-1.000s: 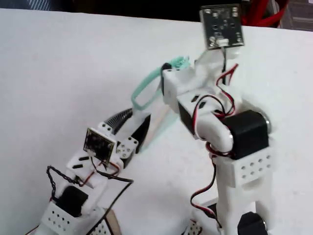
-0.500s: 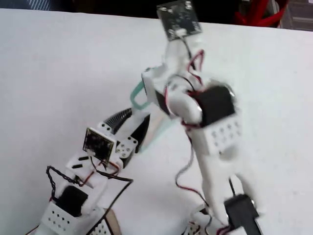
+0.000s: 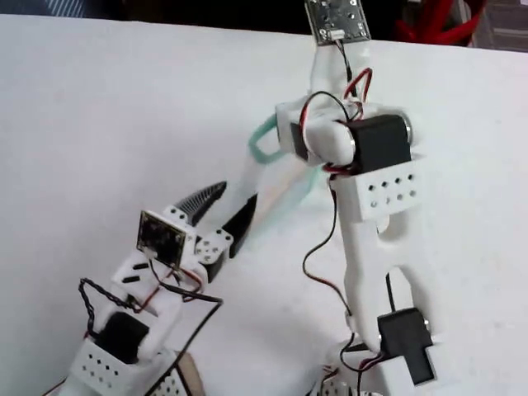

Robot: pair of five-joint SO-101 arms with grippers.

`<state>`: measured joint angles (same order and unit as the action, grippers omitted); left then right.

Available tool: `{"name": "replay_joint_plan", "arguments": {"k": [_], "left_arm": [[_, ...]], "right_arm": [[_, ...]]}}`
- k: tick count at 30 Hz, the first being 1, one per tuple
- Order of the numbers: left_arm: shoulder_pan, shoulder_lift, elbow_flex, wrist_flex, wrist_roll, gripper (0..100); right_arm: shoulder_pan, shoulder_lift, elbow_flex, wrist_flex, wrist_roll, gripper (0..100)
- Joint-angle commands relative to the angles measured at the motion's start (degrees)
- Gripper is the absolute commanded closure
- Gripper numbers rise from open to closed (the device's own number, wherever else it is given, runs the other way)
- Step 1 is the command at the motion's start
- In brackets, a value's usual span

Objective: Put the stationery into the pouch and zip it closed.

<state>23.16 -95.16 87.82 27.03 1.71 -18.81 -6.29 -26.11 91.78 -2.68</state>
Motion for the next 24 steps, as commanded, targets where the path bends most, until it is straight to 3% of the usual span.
{"name": "replay_joint_plan", "arguments": {"k": [1, 7, 13, 19, 24], "left_arm": [[0.0, -0.7, -0.3, -0.5, -1.0, 83], [1.3, -0.7, -0.3, -0.4, -4.0, 86], [1.2, -0.7, -0.6, -0.9, -3.9, 86], [1.4, -0.7, -0.6, -4.8, -3.8, 83], [7.4, -0.6, -0.6, -6.1, -4.1, 83]], "right_arm": [[-0.7, 0.7, -0.3, -0.7, 0.2, 98.1], [-9.1, -1.5, -4.5, 0.7, 0.5, 98.1], [-12.5, -0.4, -4.6, 3.0, 1.1, 97.8], [-15.8, 1.0, -4.9, 6.5, 8.8, 98.0], [-19.6, 1.1, -5.0, 6.5, 14.0, 98.0]]}}
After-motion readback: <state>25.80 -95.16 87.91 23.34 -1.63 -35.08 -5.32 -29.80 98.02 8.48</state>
